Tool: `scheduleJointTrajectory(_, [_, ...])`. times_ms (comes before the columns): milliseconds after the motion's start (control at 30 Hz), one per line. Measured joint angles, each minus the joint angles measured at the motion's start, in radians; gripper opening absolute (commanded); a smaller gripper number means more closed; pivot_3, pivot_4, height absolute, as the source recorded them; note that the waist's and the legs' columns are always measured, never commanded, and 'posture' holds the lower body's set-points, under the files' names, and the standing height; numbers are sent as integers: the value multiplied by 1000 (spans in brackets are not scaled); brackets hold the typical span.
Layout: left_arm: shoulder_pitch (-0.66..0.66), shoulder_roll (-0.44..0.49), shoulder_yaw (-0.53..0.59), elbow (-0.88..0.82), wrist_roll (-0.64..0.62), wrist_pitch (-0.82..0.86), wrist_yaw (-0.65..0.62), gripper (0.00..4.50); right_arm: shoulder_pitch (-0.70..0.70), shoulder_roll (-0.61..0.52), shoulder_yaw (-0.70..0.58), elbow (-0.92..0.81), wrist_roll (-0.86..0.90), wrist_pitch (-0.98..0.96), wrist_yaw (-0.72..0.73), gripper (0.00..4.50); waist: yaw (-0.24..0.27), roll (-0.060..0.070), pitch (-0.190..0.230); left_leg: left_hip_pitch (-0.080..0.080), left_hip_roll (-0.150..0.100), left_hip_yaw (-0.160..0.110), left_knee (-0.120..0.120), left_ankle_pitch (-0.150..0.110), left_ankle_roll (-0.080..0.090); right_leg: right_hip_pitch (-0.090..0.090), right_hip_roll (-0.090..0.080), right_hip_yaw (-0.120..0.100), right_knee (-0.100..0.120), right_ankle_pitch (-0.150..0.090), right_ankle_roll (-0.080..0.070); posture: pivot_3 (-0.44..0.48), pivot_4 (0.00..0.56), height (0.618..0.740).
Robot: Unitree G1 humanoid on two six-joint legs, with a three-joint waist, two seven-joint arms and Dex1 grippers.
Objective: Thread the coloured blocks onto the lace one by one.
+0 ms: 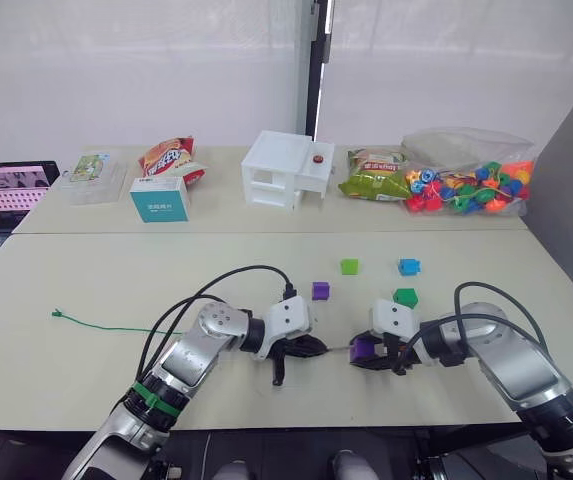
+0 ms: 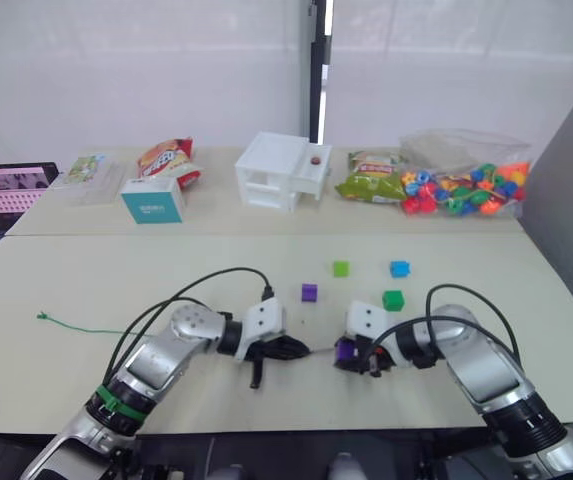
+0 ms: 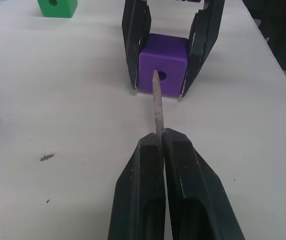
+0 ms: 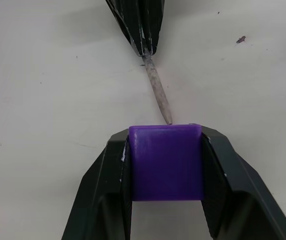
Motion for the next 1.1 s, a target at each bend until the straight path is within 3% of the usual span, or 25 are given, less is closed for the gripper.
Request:
scheduleJointTrajectory(867, [-21,-23,-33,21,13,-40,-13,0,4,-3,1,-12,-1,5,-3,1191,0,0,0,0,0,0,0,0,0,0,0,0,0,0,0,0,150,740])
scheduleJointTrajectory(1100, [-16,17,-32,17,16,-30,-16,0,4,-3,1,-11,-1,5,-3,1191,0,0,0,0,0,0,0,0,0,0,0,0,0,0,0,0,150,740])
